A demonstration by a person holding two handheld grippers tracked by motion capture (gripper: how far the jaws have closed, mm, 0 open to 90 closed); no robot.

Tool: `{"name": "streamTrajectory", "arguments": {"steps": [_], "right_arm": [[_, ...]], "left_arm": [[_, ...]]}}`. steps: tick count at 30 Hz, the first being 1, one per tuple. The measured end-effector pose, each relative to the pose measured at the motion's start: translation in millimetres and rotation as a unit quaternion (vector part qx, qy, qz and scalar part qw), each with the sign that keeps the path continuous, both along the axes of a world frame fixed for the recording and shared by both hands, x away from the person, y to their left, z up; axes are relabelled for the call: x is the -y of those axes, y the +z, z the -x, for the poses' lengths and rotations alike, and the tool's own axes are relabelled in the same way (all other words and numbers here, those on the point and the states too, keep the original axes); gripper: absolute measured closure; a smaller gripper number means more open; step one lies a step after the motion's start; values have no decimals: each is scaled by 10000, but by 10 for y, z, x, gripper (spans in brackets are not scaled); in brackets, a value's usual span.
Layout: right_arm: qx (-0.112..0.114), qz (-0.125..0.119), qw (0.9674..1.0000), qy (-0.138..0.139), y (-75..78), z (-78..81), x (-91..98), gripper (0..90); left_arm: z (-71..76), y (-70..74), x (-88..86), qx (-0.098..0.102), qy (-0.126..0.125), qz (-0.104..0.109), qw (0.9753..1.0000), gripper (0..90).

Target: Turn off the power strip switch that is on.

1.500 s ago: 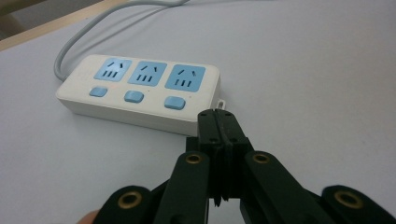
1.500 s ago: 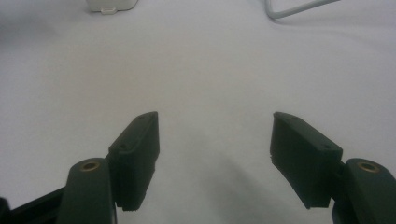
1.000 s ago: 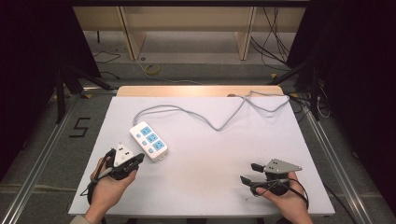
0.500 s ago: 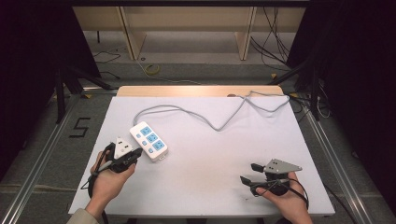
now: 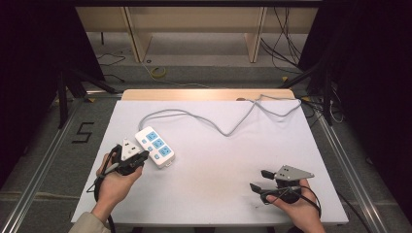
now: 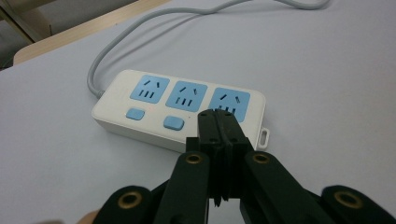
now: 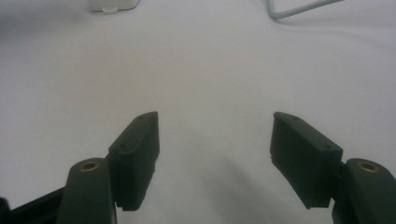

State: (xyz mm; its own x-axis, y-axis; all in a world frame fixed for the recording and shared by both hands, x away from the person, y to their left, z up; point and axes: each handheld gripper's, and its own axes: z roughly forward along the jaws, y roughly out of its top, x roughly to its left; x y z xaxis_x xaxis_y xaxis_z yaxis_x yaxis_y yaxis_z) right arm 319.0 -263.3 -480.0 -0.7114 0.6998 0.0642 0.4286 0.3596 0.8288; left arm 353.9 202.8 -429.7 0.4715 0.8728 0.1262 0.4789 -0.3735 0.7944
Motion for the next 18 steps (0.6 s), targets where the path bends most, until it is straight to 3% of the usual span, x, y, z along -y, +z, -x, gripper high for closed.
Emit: {"name": "streamTrajectory", "arguments": {"steps": [18], "right_arm": [[-4, 18, 10000, 7, -1, 2, -2, 339]], "left_arm": [[-110, 20, 16, -4, 48, -37, 10000, 895]]}}
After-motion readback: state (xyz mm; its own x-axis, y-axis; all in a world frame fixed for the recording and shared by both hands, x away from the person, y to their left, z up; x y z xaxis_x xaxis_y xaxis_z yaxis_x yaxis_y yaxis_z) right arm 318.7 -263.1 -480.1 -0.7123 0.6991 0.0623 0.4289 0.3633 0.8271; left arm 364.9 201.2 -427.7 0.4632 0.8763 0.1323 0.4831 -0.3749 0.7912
